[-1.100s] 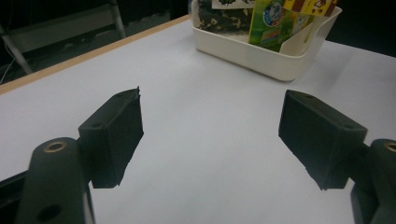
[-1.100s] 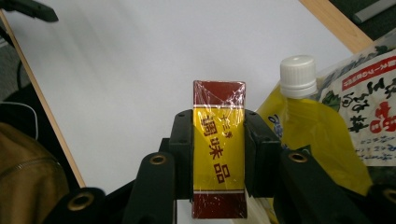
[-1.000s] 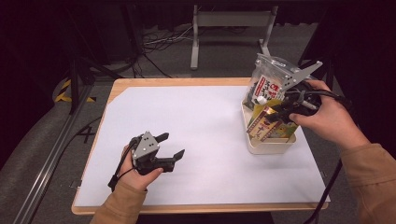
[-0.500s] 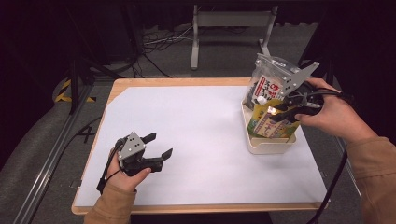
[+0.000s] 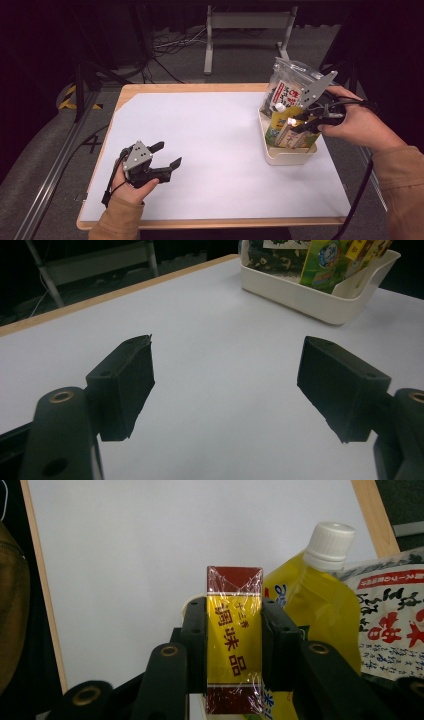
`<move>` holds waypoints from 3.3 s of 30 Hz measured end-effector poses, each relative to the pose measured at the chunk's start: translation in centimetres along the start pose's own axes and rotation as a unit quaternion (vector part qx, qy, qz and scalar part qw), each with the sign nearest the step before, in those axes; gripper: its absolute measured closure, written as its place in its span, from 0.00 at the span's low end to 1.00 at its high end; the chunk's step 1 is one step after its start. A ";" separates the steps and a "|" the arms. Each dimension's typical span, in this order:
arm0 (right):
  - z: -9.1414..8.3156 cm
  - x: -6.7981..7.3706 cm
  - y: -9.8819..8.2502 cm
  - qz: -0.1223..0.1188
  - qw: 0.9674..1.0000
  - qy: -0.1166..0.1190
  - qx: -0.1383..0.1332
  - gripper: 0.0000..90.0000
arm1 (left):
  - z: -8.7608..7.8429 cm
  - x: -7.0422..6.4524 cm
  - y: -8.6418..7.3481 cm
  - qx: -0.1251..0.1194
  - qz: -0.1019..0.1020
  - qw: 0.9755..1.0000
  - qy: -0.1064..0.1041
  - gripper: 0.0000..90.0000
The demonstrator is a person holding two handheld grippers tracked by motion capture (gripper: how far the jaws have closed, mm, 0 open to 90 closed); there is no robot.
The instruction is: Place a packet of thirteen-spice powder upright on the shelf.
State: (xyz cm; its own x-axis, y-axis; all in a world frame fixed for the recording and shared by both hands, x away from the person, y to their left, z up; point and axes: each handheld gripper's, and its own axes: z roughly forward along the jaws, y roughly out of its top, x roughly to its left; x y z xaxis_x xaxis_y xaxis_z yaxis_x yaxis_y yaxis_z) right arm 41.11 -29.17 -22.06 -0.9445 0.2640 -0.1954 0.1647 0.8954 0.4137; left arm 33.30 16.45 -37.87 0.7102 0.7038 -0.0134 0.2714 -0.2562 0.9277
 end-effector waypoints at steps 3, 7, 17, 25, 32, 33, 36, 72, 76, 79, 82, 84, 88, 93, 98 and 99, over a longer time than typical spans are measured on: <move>0.3 0.1 0.0 -0.011 1.000 0.005 0.006 0.76 | 0.2 0.0 -0.2 0.004 0.002 1.000 -0.001 0.26; 0.7 0.0 -0.1 -0.022 1.000 0.011 0.010 0.76 | 0.2 0.0 -0.2 0.004 0.002 1.000 0.000 0.26; 1.5 -0.3 -0.7 -0.023 0.999 0.025 0.017 0.76 | 0.3 0.0 -0.5 0.008 -0.001 1.000 0.000 0.26; 2.0 -0.4 -1.0 -0.028 0.999 0.039 0.025 0.76 | 0.2 0.0 -0.6 0.011 -0.003 1.000 0.001 0.27; 2.5 -0.2 -1.0 -0.031 0.998 0.046 0.029 0.76 | 0.3 0.1 -0.7 0.013 0.000 1.000 0.004 0.27; 2.5 -0.2 -0.9 -0.035 0.998 0.047 0.031 0.76 | 0.3 0.1 -0.7 0.013 0.000 1.000 0.004 0.27; 2.7 -0.2 -0.9 -0.037 0.998 0.048 0.036 0.76 | 0.3 0.1 -0.7 0.013 -0.003 1.000 0.003 0.27; 6.1 0.4 -2.2 -0.090 0.992 0.021 0.090 0.74 | 0.6 0.3 -0.8 0.019 -0.014 1.000 -0.001 0.27; 6.4 0.5 -2.3 -0.094 0.991 0.017 0.097 0.73 | 0.6 0.3 -0.8 0.020 -0.012 1.000 -0.001 0.27; 6.4 0.4 -2.3 -0.098 0.990 0.015 0.099 0.74 | 0.6 0.3 -0.9 0.019 -0.014 1.000 -0.002 0.27; 6.2 0.5 -2.1 -0.100 0.991 0.009 0.091 0.74 | 0.7 0.3 -0.9 0.020 -0.015 1.000 -0.002 0.27; 6.1 0.6 -2.1 -0.100 0.991 0.010 0.090 0.74 | 0.7 0.3 -0.9 0.020 -0.014 1.000 -0.002 0.27; 6.0 0.6 -2.1 -0.097 0.991 0.008 0.089 0.72 | 0.7 0.3 -0.9 0.019 -0.014 1.000 -0.001 0.27; 5.7 0.8 -2.2 -0.082 0.994 0.008 0.069 0.66 | 0.6 0.3 -0.8 0.016 -0.014 1.000 0.000 0.25; 4.8 1.3 -2.3 -0.073 0.997 0.001 0.038 0.60 | 0.4 0.3 -0.9 0.015 -0.014 1.000 -0.002 0.23; 4.7 1.5 -2.3 -0.071 0.997 0.000 0.031 0.59 | 0.3 0.2 -1.0 0.017 -0.015 1.000 -0.001 0.22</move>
State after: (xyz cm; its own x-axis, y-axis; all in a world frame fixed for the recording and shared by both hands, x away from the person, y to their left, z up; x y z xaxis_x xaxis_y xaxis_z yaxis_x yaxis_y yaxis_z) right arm 40.66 -29.21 -27.45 -0.9596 0.1331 -0.2479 0.0467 0.9441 0.3262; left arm 33.36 16.68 -38.85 0.7031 0.7099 -0.0418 0.3144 -0.2576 0.9137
